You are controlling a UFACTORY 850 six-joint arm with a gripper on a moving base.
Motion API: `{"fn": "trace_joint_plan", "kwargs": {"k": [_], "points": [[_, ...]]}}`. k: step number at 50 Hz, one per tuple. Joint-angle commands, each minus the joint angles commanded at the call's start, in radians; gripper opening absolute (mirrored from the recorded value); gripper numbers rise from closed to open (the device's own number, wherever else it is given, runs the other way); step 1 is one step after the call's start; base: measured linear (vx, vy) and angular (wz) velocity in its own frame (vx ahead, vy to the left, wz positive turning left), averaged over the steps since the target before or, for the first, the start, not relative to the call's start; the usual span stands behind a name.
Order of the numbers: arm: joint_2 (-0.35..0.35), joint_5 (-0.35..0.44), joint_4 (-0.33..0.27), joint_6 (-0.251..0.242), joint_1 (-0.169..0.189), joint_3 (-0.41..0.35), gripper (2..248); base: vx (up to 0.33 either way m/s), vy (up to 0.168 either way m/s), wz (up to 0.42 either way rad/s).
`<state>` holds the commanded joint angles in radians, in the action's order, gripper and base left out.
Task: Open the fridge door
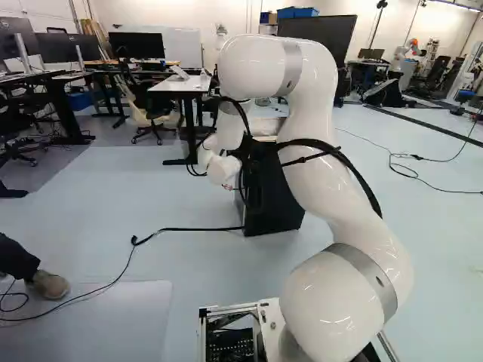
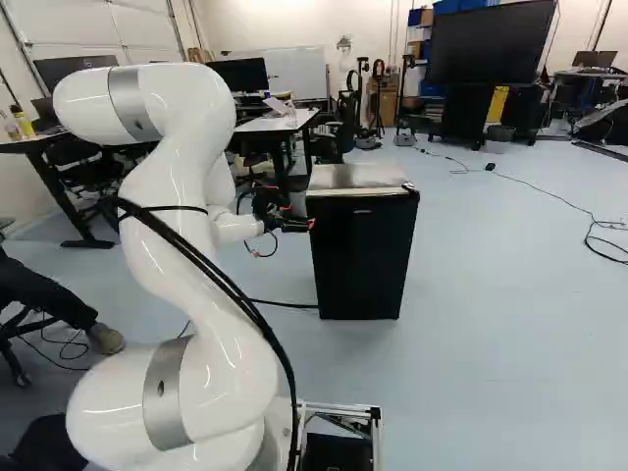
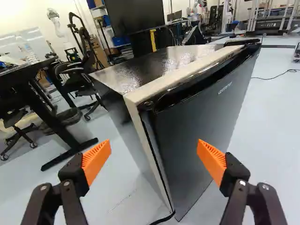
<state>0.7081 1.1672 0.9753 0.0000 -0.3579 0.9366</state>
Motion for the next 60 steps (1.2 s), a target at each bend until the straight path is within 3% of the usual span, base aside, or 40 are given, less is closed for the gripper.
{"fn": "trace_joint_plan", "kwargs": {"k": [34,60], "points": [[0.025,0.0,0.04,0.0,0.027,0.04,247,0.0,0.0,0.0],[0.018,0.0,0.075,0.0,0.064,0.029,247,0.0,0.0,0.0]]}}
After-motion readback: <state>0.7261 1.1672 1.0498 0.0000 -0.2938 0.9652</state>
